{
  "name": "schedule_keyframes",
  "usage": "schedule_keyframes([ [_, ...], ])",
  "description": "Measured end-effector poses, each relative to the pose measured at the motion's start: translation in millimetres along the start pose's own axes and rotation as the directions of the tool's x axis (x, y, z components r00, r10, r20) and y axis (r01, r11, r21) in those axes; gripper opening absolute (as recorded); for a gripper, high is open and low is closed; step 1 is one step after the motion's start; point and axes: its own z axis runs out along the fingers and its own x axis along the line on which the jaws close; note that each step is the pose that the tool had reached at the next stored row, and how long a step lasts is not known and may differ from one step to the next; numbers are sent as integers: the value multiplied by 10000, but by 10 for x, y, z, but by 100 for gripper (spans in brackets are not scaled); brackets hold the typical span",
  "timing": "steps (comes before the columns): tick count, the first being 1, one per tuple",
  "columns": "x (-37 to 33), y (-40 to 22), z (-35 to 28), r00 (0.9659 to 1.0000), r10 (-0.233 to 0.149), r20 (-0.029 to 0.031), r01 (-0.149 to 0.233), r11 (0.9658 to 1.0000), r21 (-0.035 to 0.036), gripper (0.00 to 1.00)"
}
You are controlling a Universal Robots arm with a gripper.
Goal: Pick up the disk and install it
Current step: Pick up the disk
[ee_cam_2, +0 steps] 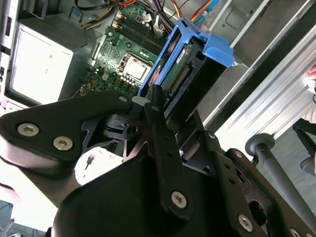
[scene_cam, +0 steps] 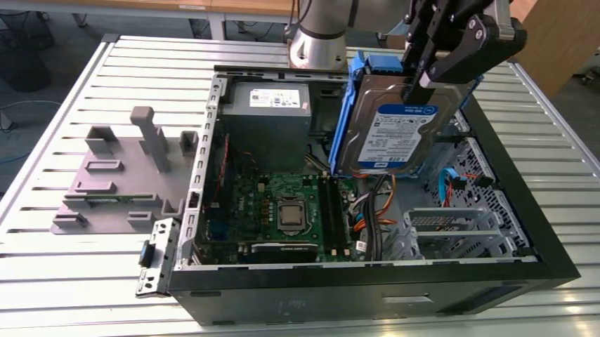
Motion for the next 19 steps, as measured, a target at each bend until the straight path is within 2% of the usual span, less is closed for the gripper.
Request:
schedule_keyframes([
  [19,500,-25,-1,10000,9,0,-9,10000,0,35],
])
